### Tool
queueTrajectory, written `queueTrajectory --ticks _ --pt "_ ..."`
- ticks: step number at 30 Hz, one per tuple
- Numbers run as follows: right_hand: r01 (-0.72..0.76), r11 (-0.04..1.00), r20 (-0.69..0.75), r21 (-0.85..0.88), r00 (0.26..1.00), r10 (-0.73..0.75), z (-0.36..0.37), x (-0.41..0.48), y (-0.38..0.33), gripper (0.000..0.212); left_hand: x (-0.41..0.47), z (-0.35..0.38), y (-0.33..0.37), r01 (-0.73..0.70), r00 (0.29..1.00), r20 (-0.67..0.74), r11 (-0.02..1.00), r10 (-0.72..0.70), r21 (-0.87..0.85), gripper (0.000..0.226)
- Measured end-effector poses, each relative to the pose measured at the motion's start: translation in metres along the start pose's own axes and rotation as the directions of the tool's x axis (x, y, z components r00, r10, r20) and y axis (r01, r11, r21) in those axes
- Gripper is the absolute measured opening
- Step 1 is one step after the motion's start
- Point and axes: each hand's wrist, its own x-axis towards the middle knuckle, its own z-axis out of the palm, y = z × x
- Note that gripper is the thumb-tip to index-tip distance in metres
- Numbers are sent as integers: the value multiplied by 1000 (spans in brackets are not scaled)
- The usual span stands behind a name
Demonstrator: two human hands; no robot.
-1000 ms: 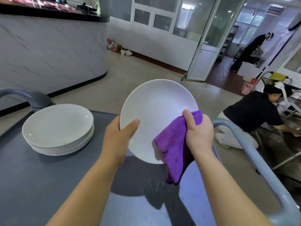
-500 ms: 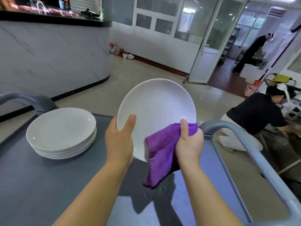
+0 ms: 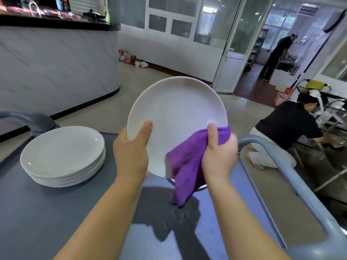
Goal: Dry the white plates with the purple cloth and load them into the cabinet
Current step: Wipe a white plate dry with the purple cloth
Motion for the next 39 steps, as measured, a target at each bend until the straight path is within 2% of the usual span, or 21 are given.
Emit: queueTrajectory --ticks 1,3,6,8,9,11,13,15,17,21,23,25,27,29,30,31,35,39 --pt "-65 997 -7 31 998 65 4 -8 6 34 -1 1 -1 28 999 -14 999 -28 -41 3" --pt "-80 996 15 39 997 79 4 -10 13 35 -4 0 -4 105 994 38 992 -103 -69 6" --pt "64 997 94 -40 994 -60 -10 12 3 32 -2 -11 0 222 952 229 973 -203 -60 23" --pt "192 975 171 -110 970 -172 -20 26 -8 29 0 -17 4 209 924 326 978 -198 0 30" --pt "249 959 211 -133 953 -218 -23 31 -12 28 -1 -17 6 180 931 318 983 -181 33 25" --pt "299 943 237 -146 936 -260 -25 30 -14 28 -3 -14 5 131 969 203 989 -142 67 4" --pt "232 965 155 -121 965 -212 -22 19 -8 27 -6 -10 2 102 987 118 993 -109 66 16" --pt "76 995 68 -57 995 -72 -16 -2 4 29 -9 -7 1 79 994 73 996 -82 38 22" --pt "-43 997 104 -60 993 49 -11 -19 18 37 -9 -6 1 77 997 18 997 -77 -2 17" --pt "41 933 347 -357 933 92 -15 -15 31 44 -6 -12 -1 120 990 -72 993 -120 -3 11" --pt "60 850 379 -523 910 169 -20 -6 33 48 -4 -18 -3 108 989 -110 993 -102 49 12" --pt "21 795 340 -607 910 236 -24 2 34 52 -3 -24 -5 78 991 -122 987 -61 140 13" --pt "-131 830 276 -542 905 323 -25 13 33 46 -3 -29 -8 57 993 -113 972 -32 229 15" --pt "-303 868 242 -393 877 415 -23 22 28 22 -5 -31 -11 51 996 -90 955 -25 291 19" --pt "-339 870 240 -358 867 436 -21 24 24 9 -7 -31 -12 50 997 -74 949 -28 311 21" --pt "-317 885 254 -340 876 411 -19 26 23 1 -8 -31 -13 52 998 -61 943 -34 328 22" --pt "-4 973 305 -230 949 75 -5 12 12 14 -9 -29 -16 48 998 17 937 -58 346 22" --pt "146 981 281 -127 954 -106 15 -4 10 32 -11 -27 -16 62 987 121 937 -109 343 28"
